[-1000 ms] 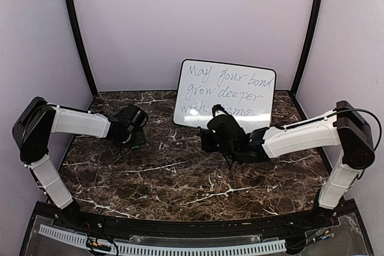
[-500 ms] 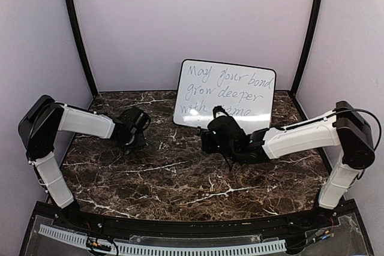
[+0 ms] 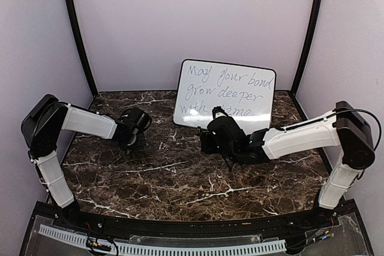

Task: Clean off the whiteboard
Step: Pick up the whiteboard eraser from the center of the board.

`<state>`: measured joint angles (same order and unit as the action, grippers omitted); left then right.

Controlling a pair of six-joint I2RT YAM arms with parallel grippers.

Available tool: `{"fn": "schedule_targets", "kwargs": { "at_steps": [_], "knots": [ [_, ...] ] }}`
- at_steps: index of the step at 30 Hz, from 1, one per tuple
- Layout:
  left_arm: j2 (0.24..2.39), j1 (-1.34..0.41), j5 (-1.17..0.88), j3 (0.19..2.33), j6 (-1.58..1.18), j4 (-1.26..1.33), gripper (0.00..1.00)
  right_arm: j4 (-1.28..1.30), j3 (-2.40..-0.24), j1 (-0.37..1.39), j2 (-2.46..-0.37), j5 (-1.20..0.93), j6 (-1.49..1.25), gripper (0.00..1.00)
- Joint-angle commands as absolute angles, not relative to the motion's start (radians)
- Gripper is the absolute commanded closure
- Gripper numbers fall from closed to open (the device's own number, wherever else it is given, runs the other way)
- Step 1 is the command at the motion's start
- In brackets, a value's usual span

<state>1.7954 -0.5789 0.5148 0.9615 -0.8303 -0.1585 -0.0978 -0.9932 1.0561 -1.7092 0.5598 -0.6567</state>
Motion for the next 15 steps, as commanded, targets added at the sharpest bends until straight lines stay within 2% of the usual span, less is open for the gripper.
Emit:
{"fn": "schedule_targets", "kwargs": {
  "at_steps": [1,6,15],
  "knots": [
    [1.799,-0.574,0.549,0.969,-0.816,-0.139,0.49,-0.112,-1.009,1.070,-1.728,0.558,-0.667,0.37],
    [1.798,-0.570,0.553,0.965,-0.807,-0.120,0.54,-0.107,-1.016,1.071,-1.738,0.552,-0.672,0.37],
    [1.808,-0.566,0.557,0.957,-0.801,-0.104,0.55,-0.097,-1.030,1.072,-1.748,0.547,-0.670,0.37]
  ]
}}
